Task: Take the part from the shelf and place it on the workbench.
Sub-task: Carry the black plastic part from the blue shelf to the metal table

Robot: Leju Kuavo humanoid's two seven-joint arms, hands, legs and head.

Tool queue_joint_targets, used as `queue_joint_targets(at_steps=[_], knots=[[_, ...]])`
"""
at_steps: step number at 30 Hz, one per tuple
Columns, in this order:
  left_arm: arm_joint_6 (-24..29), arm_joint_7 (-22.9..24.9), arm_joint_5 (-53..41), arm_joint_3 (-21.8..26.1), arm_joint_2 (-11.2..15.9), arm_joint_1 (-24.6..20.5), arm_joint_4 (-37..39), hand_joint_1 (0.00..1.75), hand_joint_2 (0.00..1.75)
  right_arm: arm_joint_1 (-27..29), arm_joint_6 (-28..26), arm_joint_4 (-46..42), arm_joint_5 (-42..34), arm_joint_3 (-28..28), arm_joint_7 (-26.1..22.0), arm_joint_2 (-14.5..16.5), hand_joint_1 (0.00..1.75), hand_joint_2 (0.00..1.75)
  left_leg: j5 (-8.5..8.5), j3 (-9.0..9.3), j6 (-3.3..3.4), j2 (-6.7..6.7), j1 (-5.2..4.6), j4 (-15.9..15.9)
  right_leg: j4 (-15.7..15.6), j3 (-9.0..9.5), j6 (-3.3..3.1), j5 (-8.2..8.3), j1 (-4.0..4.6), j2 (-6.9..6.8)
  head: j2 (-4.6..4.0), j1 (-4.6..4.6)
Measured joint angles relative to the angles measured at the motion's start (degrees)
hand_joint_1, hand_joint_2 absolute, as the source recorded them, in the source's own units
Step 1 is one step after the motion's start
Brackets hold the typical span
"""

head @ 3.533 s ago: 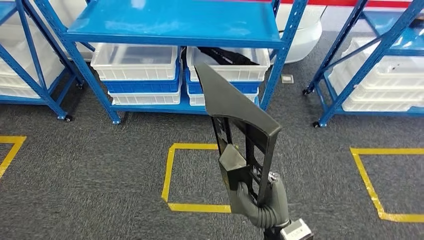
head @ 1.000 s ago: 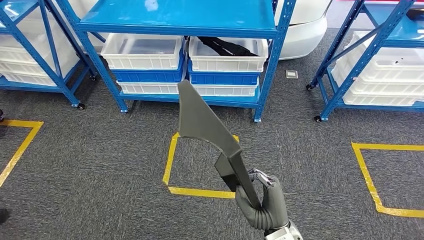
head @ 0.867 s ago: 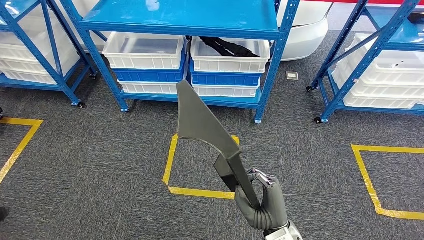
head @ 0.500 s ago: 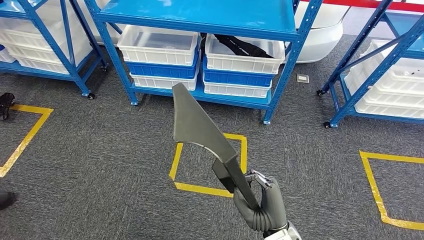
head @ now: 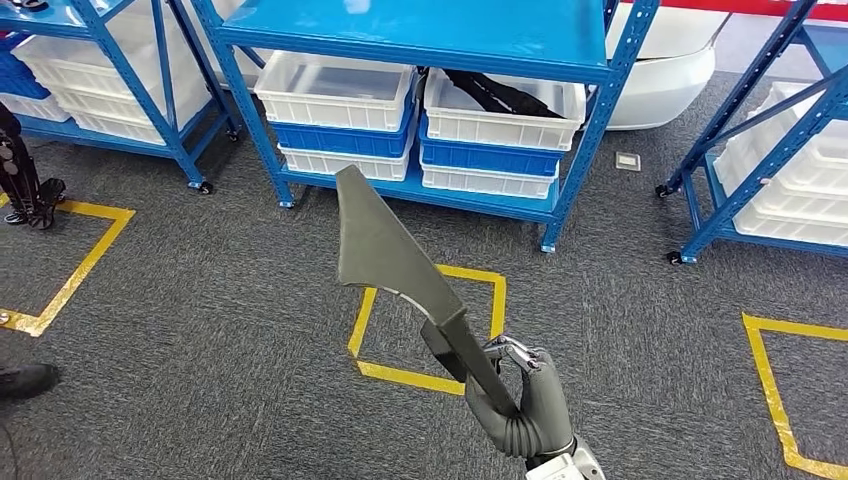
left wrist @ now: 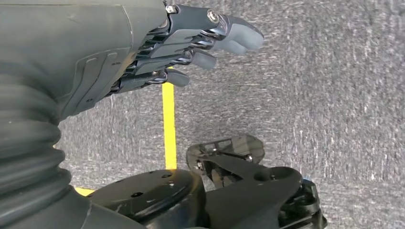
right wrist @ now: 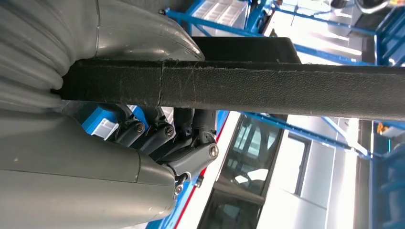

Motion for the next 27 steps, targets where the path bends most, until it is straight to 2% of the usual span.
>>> queue_joint_targets(at_steps=[1,3,4,5,7,8,9,10,12,13,14,15,16,18,19,20,22,23,24,25,26,27], knots=[[0.0,0.0,0.0,0.0,0.0,0.0,0.0,0.0,1.75,0.0,0.0,0.0,0.0,0.0,0.0,0.0,1.75,1.75,1.91,1.7,-0.01,0.75,0.05,-3.3,0.0,0.15,0.06,-0.1,0.0,-0.47,0.0,-0.01],[0.0,0.0,0.0,0.0,0.0,-0.2,0.0,0.0,1.75,0.0,0.1,0.1,0.1,0.1,0.0,0.0,1.75,1.75,4.69,5.31,0.04,3.52,-0.12,-10.4,0.2,0.41,0.43,-0.46,0.36,-1.38,0.0,-0.08],[-0.1,0.0,0.0,0.0,-0.1,-0.3,0.0,0.0,1.75,-0.1,0.1,0.1,0.1,0.1,0.0,0.0,1.75,1.75,5.24,6.25,0.24,4.5,-0.3,-12.6,0.3,0.48,0.71,-0.64,0.63,-1.86,0.0,-0.06],[-0.1,0.0,0.0,0.0,-0.1,-0.4,0.0,0.0,1.75,-0.1,0.1,0.1,0.1,0.1,0.0,0.0,1.75,1.75,5.23,6.46,0.52,4.83,-0.55,-13.5,0.3,0.5,0.95,-0.75,0.88,-2.44,0.0,-0.03],[-0.1,0.0,0.0,0.0,-0.1,-0.4,0.0,0.0,1.75,-0.2,0.1,0.1,0.1,0.2,0.0,0.0,1.75,1.75,5.48,6.07,1.36,3.39,-0.77,-13.8,0.2,0.49,1.33,-0.93,0.94,-3.64,0.0,0.05],[-0.1,0.0,0.0,0.0,-0.1,-0.4,0.0,0.0,1.75,-0.3,0.1,0.1,0.1,0.2,0.0,0.0,1.75,1.75,5.67,5.95,1.75,2.63,-0.77,-13.9,0.6,0.28,1.48,-1.31,0.82,-3.38,0.0,0.1],[-0.1,0.0,0.0,0.0,-0.1,-0.4,0.0,0.0,1.75,-0.4,0.0,0.1,0.1,0.2,-0.1,0.0,1.75,1.75,5.88,5.85,2.21,1.91,-0.71,-14.0,2.0,-0.35,1.49,-2.17,0.7,-2.5,0.0,0.15],[-0.1,0.0,0.0,0.0,-0.1,-0.4,0.0,0.0,1.75,-0.4,0.0,0.1,0.1,0.2,-0.1,0.0,1.75,1.75,6.08,5.74,2.64,1.22,-0.62,-14.1,4.5,-1.57,1.39,-3.5,0.61,-1.14,0.0,0.24],[-0.1,0.0,0.0,0.0,0.0,-0.4,0.0,0.0,1.75,-0.4,0.0,0.2,0.1,0.2,-0.1,-0.1,1.75,1.75,6.33,5.37,3.26,-0.22,-0.68,-14.0,12.1,-5.29,0.92,-6.68,0.54,1.13,0.0,0.42],[-0.1,0.0,0.0,0.0,0.0,-0.4,0.0,0.0,1.75,-0.4,0.0,0.2,0.2,0.2,-0.1,-0.1,1.75,1.75,6.43,5.2,3.42,-1.03,-0.72,-14.0,15.3,-6.98,0.9,-7.68,0.53,1.58,0.0,0.46],[-0.1,0.0,0.0,0.0,0.0,-0.4,0.0,0.0,1.75,-0.4,0.0,0.3,0.2,0.2,-0.1,-0.1,1.75,1.75,6.52,5.1,3.5,-1.86,-0.76,-14.0,16.8,-7.86,1.09,-7.89,0.53,1.8,0.0,0.48],[-0.2,0.0,0.0,0.0,0.0,-0.3,0.0,0.0,1.75,-0.4,0.0,0.3,0.2,0.2,-0.1,-0.1,1.75,1.75,6.6,5.05,3.52,-2.7,-0.77,-14.0,16.1,-7.63,1.45,-7.18,0.5,2.0,0.0,0.48],[-0.2,0.0,0.0,0.1,0.0,-0.3,0.0,0.0,1.75,-0.4,0.0,0.3,0.3,0.2,-0.1,-0.1,1.75,1.75,6.7,5.04,3.46,-3.53,-0.76,-14.0,13.1,-6.26,1.87,-5.74,0.45,2.4,0.0,0.49],[-0.2,0.0,0.0,0.1,0.0,-0.3,0.0,0.0,1.75,-0.4,0.0,0.3,0.4,0.2,-0.1,-0.1,1.75,1.75,6.91,4.98,3.13,-5.05,-0.85,-13.9,5.2,-2.44,2.3,-2.68,0.28,4.48,0.0,0.5],[-0.2,0.0,0.0,0.1,-0.1,-0.3,0.0,0.0,1.75,-0.4,0.0,0.3,0.4,0.2,-0.2,-0.1,1.75,1.75,7.02,4.9,2.88,-5.65,-0.95,-13.9,2.4,-1.16,2.2,-1.74,0.24,5.26,0.0,0.47],[-0.2,0.0,0.0,0.1,-0.1,-0.2,0.0,0.0,1.75,-0.4,0.0,0.3,0.5,0.2,-0.2,-0.1,1.75,1.75,7.15,4.8,2.6,-6.18,-1.01,-13.9,1.1,-0.43,1.95,-1.31,0.29,5.7,0.0,0.44],[-0.3,0.0,-0.1,0.2,0.0,0.0,0.0,0.0,1.75,-0.4,0.0,0.3,0.7,0.2,-0.2,0.0,1.75,1.75,7.54,4.57,1.91,-7.14,-0.94,-14.1,0.7,-0.14,1.27,-0.9,0.38,4.77,-0.01,0.4],[-0.2,0.0,-0.1,0.3,0.0,0.1,0.0,0.0,1.75,-0.5,0.0,0.3,0.8,0.3,-0.2,0.0,1.75,1.75,7.46,4.37,1.62,-6.92,-0.9,-14.0,0.5,0.04,0.92,-0.67,0.3,4.19,-0.01,0.39],[-0.2,0.0,-0.1,0.4,0.0,0.1,0.0,0.0,1.75,-0.5,0.0,0.3,0.8,0.3,-0.2,0.0,1.75,1.75,6.8,3.92,1.34,-5.89,-0.93,-13.1,0.3,0.1,0.54,-0.45,0.15,3.54,-0.01,0.28],[-0.2,0.0,-0.2,0.4,0.0,0.1,0.0,0.0,1.75,-0.5,0.0,0.3,0.8,0.3,-0.2,0.0,1.75,1.75,5.46,3.04,1.11,-4.42,-0.96,-11.1,0.1,0.17,0.13,-0.29,0.01,2.83,-0.01,0.15],[-0.2,0.0,-0.3,0.5,0.0,0.1,0.0,0.0,1.75,-0.5,0.0,0.3,0.8,0.3,-0.2,0.0,1.75,1.75,3.57,1.7,0.9,-2.62,-0.92,-8.0,0.0,0.25,-0.15,-0.26,0.05,2.08,0.0,0.03],[-0.2,0.0,-0.4,0.5,0.0,0.0,0.0,0.0,1.75,-0.4,0.0,0.4,0.8,0.3,-0.2,0.0,1.75,1.75,1.61,0.04,0.64,-1.39,-0.79,-4.2,0.0,0.25,-0.37,-0.28,0.15,1.32,0.0,-0.08]])
